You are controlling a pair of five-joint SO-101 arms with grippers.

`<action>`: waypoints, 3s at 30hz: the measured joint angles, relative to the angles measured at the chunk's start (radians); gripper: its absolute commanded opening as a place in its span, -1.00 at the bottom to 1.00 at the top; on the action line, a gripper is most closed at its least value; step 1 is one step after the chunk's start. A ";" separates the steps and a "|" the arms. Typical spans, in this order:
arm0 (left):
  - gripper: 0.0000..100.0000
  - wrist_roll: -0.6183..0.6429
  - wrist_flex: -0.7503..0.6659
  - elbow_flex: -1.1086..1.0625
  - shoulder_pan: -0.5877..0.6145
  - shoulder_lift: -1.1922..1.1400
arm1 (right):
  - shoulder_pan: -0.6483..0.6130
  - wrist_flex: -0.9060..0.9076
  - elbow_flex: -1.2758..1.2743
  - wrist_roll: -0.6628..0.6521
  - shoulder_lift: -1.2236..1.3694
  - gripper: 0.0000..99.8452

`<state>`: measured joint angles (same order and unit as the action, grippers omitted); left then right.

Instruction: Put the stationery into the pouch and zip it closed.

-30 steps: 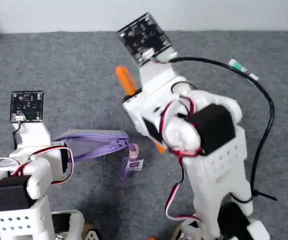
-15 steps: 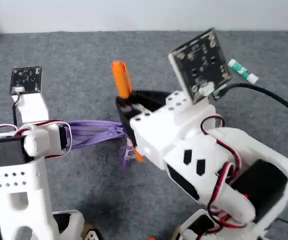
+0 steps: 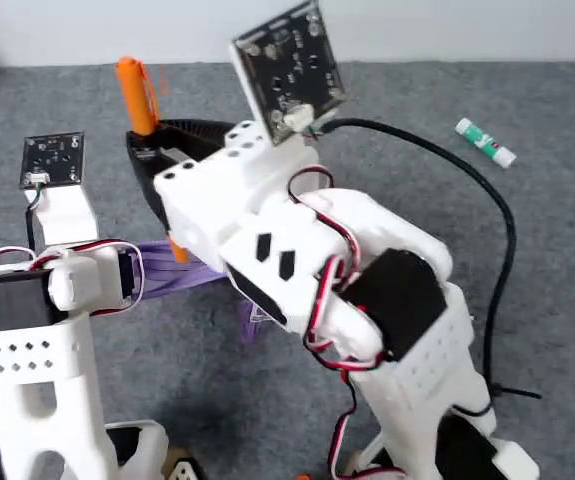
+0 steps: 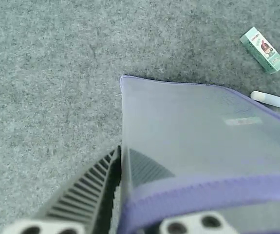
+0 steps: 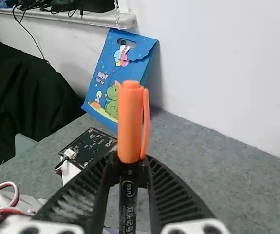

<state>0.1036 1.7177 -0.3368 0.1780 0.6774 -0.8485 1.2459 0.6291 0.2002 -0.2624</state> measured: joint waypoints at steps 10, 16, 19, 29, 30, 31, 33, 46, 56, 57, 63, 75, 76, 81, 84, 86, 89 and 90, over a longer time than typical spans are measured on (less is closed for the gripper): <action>-0.97 0.000 0.000 0.000 0.000 0.000 | 0.020 0.213 0.000 0.084 -0.115 -0.98; -0.97 0.000 0.000 0.000 0.000 0.000 | 0.063 0.287 0.000 0.192 -0.144 -0.98; -0.97 0.000 0.000 0.000 0.000 0.000 | 0.068 0.388 0.000 0.250 -0.161 -0.98; -0.97 0.003 0.000 0.000 0.000 0.000 | 0.071 0.503 -0.064 0.242 -0.305 -0.98; -0.97 0.003 0.000 0.000 0.000 0.000 | 0.071 0.503 -0.097 0.239 -0.328 -0.98; -0.97 0.005 0.000 0.000 0.000 0.000 | 0.071 0.503 -0.133 0.236 -0.354 -0.98; -0.97 0.005 0.000 0.000 0.000 0.000 | 0.072 0.497 -0.219 0.232 -0.404 -0.98; -0.97 0.006 0.000 0.000 0.000 -0.002 | 0.071 -0.304 -0.847 0.095 -0.600 -0.98; -0.97 0.006 0.000 0.000 0.000 -0.005 | -0.061 -0.838 -1.155 -0.114 -0.600 -0.98; -0.97 0.006 0.000 0.000 0.000 -0.005 | -0.068 -0.872 -1.185 -0.126 -0.600 -0.98; -0.97 0.006 0.000 0.000 0.000 -0.005 | -0.072 -0.942 -1.332 -0.204 -0.600 -0.97; -0.97 0.006 0.000 0.000 0.000 -0.008 | -0.074 -0.605 -1.232 -0.129 -0.598 -0.64; -0.97 0.006 0.000 0.000 0.000 -0.008 | -0.074 -0.577 -1.206 -0.126 -0.598 -0.68; -0.97 0.006 -0.002 0.000 0.000 -0.009 | 0.040 -0.423 -1.042 -0.074 -0.600 -0.81; -0.97 0.006 -0.002 0.000 0.000 -0.009 | 0.180 -0.318 -0.982 -0.052 -0.598 -0.81; -0.97 0.006 -0.002 0.000 0.000 -0.009 | 0.285 -0.245 -0.959 -0.046 -0.588 -0.81; -0.97 0.006 -0.002 0.000 0.000 -0.009 | 0.437 -0.160 -0.941 -0.046 -0.534 -0.81; -0.97 0.006 -0.002 0.000 0.000 -0.009 | 0.483 -0.135 -0.941 -0.046 -0.509 -0.79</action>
<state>0.1097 1.7162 -0.3368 0.1780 0.6682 -0.3652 1.1109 -0.3115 0.1542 -0.7718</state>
